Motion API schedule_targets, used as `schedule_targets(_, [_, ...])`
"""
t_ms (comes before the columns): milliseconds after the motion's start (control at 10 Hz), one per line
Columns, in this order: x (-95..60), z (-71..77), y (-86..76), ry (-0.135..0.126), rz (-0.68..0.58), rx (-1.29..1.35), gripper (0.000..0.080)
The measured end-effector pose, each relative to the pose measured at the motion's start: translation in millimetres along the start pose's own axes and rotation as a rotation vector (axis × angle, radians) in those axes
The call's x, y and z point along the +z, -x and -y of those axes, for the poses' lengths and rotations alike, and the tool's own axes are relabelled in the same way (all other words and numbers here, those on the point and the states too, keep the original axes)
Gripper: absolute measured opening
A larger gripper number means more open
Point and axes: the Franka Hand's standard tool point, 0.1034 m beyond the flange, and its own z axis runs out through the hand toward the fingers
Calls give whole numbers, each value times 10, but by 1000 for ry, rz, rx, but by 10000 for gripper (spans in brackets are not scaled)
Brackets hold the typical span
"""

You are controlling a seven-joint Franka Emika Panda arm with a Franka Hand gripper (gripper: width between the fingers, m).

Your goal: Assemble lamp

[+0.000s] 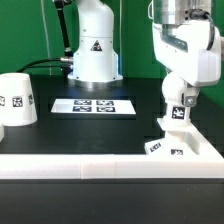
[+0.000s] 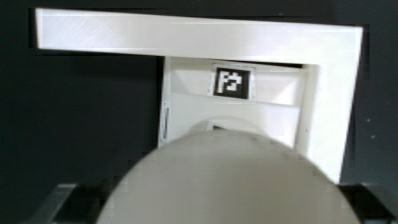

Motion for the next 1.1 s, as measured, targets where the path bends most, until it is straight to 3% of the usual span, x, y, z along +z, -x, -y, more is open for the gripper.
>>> schedule_targets(200, [-1, -3, -2, 1, 1, 47, 574])
schedule_targets(500, [3, 3, 38, -3, 14, 114, 686])
schedule_targets(700, [0, -3, 49, 1, 11, 78, 697])
schedule_targets(900, [-55, -100, 159, 50, 16, -63, 698])
schedule_targets(1000, [-87, -118, 235, 53, 15, -112, 698])
schedule_targets(1100, [-119, -178, 316, 74, 0, -176, 698])
